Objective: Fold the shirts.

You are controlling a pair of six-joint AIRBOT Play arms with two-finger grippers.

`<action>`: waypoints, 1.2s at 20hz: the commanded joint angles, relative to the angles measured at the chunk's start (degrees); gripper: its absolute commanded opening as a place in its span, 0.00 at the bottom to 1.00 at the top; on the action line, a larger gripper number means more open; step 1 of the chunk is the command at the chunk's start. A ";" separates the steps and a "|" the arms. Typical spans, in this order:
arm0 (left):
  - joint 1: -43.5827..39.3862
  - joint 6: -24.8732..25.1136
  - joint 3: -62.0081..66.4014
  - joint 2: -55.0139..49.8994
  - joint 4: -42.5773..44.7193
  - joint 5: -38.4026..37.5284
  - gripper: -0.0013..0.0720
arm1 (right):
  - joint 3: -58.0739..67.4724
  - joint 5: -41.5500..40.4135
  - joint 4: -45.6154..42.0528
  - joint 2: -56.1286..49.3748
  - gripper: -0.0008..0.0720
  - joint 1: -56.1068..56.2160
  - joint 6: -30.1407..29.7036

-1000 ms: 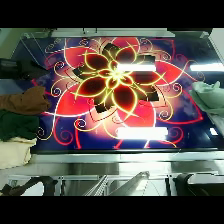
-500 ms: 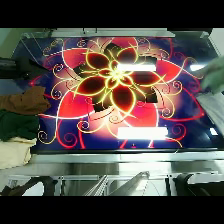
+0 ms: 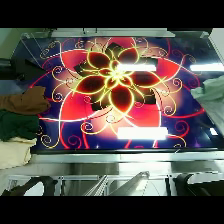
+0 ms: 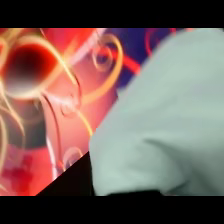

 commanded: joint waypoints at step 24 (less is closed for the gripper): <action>-0.04 0.11 0.04 -6.36 -3.15 -5.40 0.03 | -20.20 6.27 -37.51 7.61 0.96 -2.97 27.96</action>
